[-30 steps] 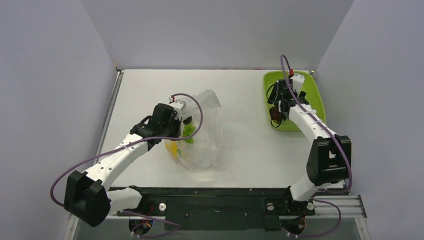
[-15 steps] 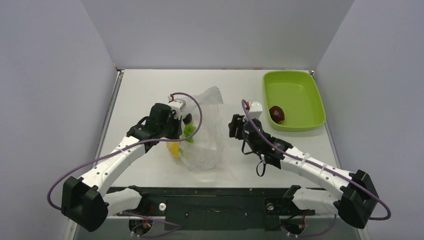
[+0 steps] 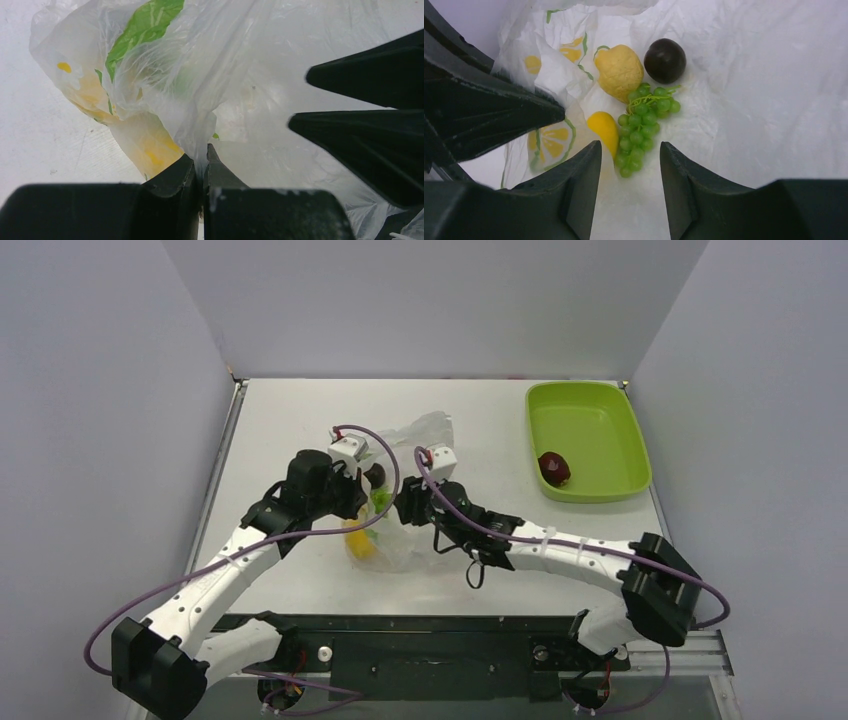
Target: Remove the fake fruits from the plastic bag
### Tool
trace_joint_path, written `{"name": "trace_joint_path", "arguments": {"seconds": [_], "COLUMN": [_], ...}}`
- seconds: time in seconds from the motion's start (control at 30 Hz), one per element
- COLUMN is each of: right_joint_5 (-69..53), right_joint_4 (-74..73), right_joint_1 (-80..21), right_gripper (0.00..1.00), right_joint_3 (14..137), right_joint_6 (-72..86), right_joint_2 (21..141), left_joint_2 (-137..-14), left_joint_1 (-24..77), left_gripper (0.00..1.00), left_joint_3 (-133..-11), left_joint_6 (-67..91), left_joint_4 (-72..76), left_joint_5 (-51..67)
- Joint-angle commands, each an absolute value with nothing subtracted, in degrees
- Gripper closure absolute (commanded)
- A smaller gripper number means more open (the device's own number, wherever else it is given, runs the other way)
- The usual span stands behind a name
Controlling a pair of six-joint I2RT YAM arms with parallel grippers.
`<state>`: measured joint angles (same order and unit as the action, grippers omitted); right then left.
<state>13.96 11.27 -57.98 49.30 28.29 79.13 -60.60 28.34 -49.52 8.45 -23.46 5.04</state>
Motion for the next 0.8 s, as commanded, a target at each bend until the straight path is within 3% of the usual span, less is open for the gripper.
{"name": "trace_joint_path", "arguments": {"seconds": [0.0, 0.37, 0.6, 0.77], "right_joint_5": [11.2, 10.4, 9.4, 9.0], "right_joint_4": [15.0, 14.9, 16.3, 16.4], "right_joint_1": [-58.3, -55.0, -55.0, -55.2], "right_gripper": [0.57, 0.54, 0.31, 0.26], "right_joint_3": [57.8, 68.8, 71.8, 74.4], "right_joint_6": [29.3, 34.3, 33.9, 32.2], "right_joint_2": [86.3, 103.5, 111.0, 116.6], "left_joint_2": [-59.8, -61.4, -61.3, -62.2], "left_joint_1": [29.4, 30.2, 30.3, 30.3], "left_gripper": [1.0, 1.0, 1.0, 1.0], "left_joint_3": [-49.7, -50.7, -50.6, -51.0], "left_joint_6": [7.6, 7.4, 7.4, 7.5], "left_joint_4": [-20.4, -22.1, -22.0, -22.6], "left_joint_5": [5.5, 3.7, 3.8, 3.2]}}
